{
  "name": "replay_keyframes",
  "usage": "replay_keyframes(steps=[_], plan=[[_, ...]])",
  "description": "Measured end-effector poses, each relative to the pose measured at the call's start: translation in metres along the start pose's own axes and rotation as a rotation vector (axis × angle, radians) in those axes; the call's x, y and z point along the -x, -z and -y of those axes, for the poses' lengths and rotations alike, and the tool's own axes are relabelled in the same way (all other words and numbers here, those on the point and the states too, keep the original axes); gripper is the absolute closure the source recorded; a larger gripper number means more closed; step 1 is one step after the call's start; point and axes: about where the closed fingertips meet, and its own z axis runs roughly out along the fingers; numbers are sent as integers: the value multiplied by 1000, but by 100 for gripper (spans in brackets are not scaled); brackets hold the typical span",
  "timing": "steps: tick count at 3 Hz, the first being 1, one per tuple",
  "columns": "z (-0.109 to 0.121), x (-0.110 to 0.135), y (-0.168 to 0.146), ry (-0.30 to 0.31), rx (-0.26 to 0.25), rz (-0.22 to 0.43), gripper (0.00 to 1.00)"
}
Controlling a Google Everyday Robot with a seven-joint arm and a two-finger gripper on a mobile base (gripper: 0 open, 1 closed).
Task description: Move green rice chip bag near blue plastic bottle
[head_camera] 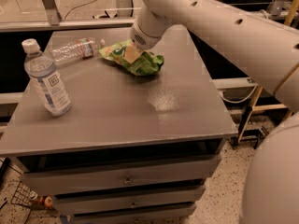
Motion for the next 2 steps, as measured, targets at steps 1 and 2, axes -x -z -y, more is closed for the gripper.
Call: replay_keyframes(steps=[1,2], plan=[[-1,-3,28,37,-6,40,95],[-25,-4,72,105,54,110,100]])
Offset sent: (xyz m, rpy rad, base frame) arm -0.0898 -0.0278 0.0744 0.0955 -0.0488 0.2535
